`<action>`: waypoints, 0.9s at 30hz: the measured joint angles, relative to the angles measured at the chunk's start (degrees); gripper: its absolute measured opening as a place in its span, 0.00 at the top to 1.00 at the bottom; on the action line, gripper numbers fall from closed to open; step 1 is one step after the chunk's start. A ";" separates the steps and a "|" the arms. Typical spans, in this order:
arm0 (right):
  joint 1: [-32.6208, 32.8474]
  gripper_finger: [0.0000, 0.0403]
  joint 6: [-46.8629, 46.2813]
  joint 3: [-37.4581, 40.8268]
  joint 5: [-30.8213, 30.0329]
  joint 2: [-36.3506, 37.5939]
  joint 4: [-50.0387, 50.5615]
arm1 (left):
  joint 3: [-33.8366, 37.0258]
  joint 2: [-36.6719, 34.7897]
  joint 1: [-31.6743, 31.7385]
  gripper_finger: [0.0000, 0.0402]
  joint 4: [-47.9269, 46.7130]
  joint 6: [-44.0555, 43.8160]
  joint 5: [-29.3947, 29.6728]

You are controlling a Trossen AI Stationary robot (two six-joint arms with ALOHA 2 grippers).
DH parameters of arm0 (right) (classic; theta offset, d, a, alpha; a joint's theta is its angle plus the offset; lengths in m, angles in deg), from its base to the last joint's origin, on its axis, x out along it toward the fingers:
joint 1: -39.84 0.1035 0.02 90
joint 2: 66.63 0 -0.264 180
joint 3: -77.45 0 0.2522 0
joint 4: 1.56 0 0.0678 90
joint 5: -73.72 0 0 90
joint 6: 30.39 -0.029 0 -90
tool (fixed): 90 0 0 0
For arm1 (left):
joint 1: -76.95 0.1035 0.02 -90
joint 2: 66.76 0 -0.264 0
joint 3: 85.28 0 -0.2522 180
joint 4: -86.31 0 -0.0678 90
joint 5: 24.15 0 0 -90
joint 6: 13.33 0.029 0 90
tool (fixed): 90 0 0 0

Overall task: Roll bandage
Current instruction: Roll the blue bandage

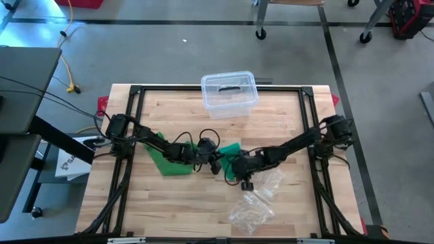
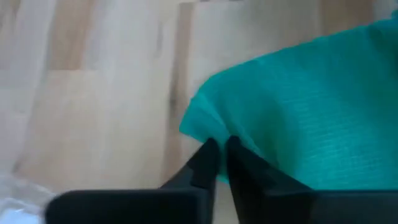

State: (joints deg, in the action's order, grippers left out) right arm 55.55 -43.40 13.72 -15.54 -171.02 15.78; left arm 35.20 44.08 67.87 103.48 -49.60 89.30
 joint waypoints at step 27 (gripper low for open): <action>23.16 1.00 -12.51 -14.89 -14.10 6.05 7.83 | 0.15 -0.18 0.15 0.99 19.00 3.94 -6.84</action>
State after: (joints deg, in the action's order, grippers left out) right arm 78.71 -55.92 -1.17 -29.64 -164.98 23.61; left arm 35.35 43.90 68.01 122.48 -45.66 82.47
